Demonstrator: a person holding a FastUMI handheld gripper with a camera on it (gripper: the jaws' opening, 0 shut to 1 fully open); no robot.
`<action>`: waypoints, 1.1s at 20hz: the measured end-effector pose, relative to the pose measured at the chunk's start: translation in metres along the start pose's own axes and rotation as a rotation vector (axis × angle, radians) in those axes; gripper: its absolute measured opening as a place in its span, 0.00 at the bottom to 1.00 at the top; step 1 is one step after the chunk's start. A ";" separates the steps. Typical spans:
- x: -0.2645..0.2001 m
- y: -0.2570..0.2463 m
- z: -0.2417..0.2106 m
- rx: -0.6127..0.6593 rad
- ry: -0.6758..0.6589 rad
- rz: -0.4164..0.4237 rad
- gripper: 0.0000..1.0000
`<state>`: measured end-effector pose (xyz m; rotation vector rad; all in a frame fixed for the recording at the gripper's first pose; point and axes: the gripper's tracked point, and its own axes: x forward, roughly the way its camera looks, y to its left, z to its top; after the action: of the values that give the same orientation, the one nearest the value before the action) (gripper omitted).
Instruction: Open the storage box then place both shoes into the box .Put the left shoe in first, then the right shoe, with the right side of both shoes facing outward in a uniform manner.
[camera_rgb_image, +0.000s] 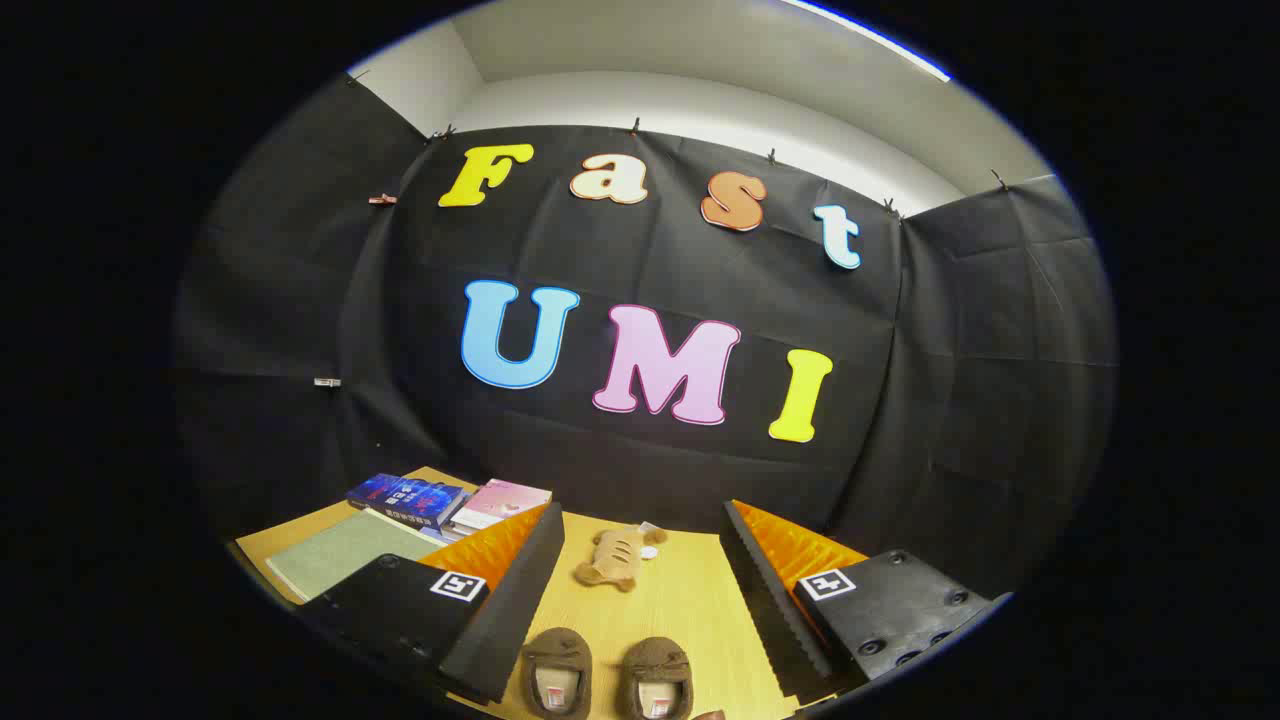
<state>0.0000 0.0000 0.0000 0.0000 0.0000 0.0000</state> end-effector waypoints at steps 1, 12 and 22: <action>0.001 0.000 -0.001 -0.001 0.004 -0.002 0.97; 0.004 -0.007 -0.008 -0.002 0.025 -0.018 0.97; 0.011 0.001 -0.019 -0.015 0.059 0.032 0.97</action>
<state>0.0111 0.0013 -0.0191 -0.0145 0.0595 0.0316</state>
